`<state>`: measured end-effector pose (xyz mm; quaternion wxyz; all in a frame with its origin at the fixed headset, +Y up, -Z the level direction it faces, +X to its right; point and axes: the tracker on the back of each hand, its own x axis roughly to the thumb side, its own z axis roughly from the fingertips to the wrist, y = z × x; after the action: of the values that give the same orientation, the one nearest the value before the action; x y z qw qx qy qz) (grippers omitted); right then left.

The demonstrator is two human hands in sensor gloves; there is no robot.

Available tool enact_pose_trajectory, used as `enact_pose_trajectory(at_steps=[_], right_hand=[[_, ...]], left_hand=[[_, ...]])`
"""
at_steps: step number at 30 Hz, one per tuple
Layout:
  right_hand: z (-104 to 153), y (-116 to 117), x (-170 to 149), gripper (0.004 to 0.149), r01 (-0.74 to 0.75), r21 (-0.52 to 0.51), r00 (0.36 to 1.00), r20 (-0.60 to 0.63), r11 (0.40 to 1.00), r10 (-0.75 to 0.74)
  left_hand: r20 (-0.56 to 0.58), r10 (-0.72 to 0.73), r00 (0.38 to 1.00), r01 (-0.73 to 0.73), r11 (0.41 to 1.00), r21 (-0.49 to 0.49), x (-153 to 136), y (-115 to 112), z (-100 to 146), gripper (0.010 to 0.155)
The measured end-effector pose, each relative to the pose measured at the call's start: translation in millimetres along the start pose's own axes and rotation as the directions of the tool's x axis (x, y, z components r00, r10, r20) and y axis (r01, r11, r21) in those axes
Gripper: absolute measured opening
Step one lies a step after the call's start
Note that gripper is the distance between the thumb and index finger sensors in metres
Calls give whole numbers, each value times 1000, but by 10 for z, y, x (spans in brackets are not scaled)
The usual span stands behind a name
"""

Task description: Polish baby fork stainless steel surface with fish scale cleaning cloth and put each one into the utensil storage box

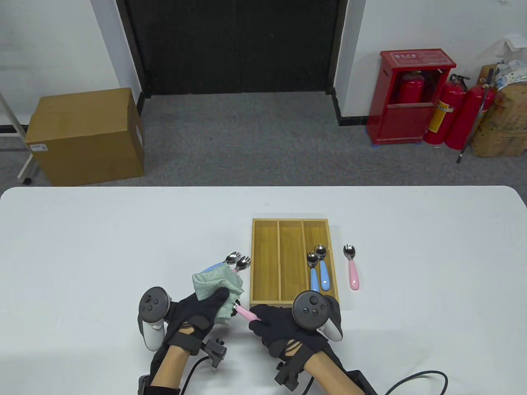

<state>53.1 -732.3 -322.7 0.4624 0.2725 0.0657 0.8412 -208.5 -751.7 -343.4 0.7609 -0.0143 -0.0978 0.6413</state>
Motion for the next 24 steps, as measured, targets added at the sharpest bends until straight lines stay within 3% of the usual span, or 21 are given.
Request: enact_pose_trajectory(at_steps=[8,24], right_hand=[[13,-46,-28,46,-142,3,990,18,990,141],[-11,-137,-56,47,-133,-35,991,20,990,134]], left_hand=[[61,-176,983,183,975,-130,123,-84,-13,46],[-5,-318,948,318,948,12,76,-16,-12,49]])
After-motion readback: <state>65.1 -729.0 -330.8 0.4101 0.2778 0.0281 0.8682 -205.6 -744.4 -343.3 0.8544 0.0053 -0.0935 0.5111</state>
